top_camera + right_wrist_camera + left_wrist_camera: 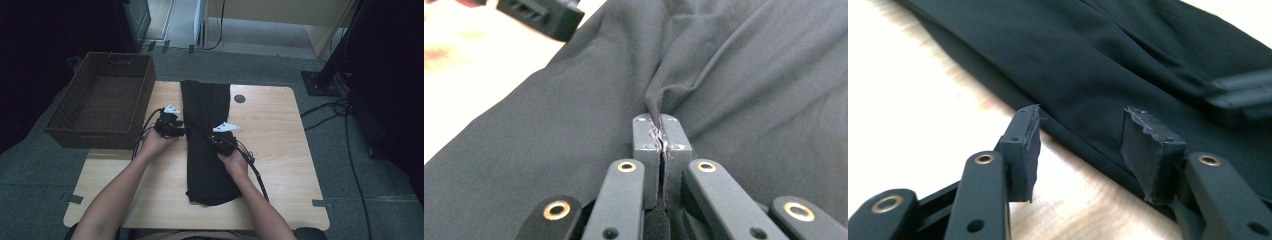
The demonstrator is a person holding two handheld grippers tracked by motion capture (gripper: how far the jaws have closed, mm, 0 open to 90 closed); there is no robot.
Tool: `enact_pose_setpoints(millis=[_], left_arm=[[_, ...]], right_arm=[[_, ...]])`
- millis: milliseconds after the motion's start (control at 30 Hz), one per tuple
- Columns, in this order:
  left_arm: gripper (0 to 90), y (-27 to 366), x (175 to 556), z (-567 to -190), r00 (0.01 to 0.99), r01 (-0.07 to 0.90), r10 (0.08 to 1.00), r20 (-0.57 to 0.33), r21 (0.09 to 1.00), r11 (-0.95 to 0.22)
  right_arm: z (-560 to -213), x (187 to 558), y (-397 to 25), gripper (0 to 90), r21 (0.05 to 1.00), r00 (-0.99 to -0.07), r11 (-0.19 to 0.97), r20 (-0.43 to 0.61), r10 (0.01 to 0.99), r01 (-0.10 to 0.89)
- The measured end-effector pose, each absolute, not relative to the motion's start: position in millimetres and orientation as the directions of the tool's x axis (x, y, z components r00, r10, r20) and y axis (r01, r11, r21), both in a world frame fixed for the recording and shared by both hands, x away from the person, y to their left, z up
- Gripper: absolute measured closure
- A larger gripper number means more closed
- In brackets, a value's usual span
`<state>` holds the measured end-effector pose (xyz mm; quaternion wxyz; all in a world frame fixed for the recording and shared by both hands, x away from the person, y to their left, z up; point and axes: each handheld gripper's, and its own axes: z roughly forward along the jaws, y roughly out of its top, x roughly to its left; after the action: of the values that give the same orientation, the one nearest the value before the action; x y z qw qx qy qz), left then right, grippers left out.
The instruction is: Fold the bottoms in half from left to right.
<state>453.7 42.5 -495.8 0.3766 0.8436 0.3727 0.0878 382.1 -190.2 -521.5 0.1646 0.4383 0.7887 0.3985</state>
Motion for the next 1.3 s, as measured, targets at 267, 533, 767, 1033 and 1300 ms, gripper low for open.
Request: enact_pose_setpoints(millis=[267, 533, 767, 1033, 1300], left_arm=[[48.0, 32, 462, -494, 0.698, 0.562, 0.703, -0.133, 0.711, -0.423], [44.2, 21, 467, -500, 0.707, 0.547, 0.701, -0.087, 0.696, -0.465], [43.8, 18, 465, -510, 0.725, 0.509, 0.687, -0.036, 0.701, -0.500], [69.1, 16, 452, -516, 0.764, 0.433, 0.645, 0.005, 0.737, -0.519], [90.0, 18, 450, -514, 0.779, 0.468, 0.624, -0.067, 0.723, -0.508]], right_arm=[[-521, 336, -193, 88.7, 0.763, -0.598, 0.314, 0.118, 0.792, 0.566], [-522, 292, -192, 88.7, 0.761, -0.621, 0.296, 0.175, 0.764, 0.578], [-522, 272, -198, 88.5, 0.761, -0.627, 0.298, 0.178, 0.758, 0.576], [-523, 269, -196, 87.3, 0.770, -0.624, 0.313, 0.138, 0.769, 0.556], [-522, 270, -197, 81.2, 0.772, -0.629, 0.317, 0.134, 0.766, 0.551]])
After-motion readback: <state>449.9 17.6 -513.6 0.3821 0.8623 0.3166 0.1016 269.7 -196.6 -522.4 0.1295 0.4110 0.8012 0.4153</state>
